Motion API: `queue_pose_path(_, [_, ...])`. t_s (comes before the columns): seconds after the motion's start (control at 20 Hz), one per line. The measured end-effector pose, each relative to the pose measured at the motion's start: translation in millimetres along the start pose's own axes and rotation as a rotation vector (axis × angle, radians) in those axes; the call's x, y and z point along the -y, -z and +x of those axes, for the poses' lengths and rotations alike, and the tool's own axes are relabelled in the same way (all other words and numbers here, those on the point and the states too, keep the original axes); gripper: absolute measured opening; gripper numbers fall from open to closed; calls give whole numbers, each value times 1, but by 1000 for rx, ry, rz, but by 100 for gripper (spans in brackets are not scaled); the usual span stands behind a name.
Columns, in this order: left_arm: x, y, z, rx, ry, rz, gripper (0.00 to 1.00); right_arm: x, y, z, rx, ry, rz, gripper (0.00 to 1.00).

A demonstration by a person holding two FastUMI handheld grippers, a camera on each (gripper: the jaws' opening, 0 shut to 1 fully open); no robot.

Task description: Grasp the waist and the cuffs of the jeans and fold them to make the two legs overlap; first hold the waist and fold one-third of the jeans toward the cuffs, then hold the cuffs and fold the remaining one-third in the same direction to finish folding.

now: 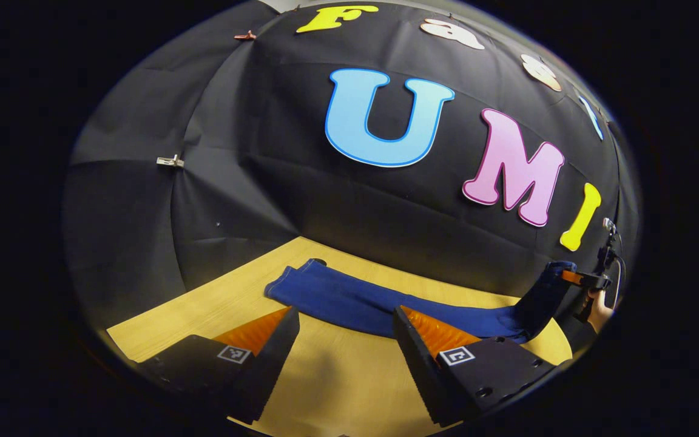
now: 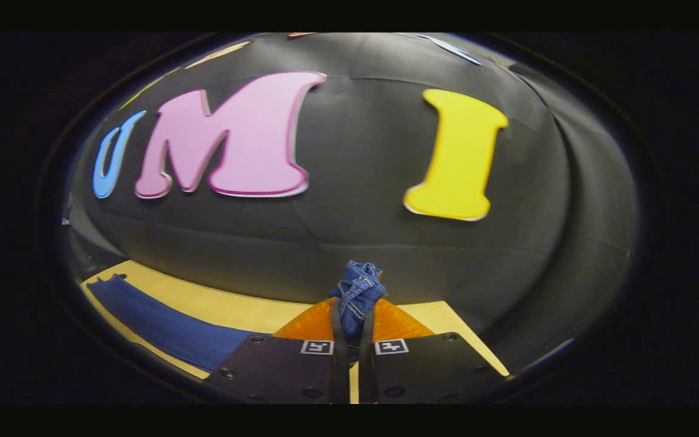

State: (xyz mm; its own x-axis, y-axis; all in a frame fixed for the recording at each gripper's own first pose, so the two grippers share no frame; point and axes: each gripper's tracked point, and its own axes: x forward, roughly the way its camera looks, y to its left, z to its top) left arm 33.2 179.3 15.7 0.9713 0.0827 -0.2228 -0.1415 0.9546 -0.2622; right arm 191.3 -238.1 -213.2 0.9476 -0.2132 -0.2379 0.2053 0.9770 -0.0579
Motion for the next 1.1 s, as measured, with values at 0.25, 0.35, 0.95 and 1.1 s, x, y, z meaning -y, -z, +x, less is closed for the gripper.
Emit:
queue_pose_path(0.25, [-25,-10,18,54,-23,-39,97,-2,20,-6,32,-161,-108,15])
queue_pose_path(0.35, [-32,-18,33,84,-16,-64,97,8,40,2,20,-234,-118,10])
queue_pose_path(0.95, [-122,-8,167,2,-86,53,97,62,187,-1,-187,-404,-242,11])
queue_pose_path(1.1, [-132,8,204,-84,-63,40,96,33,195,-8,-248,-458,-161,22])
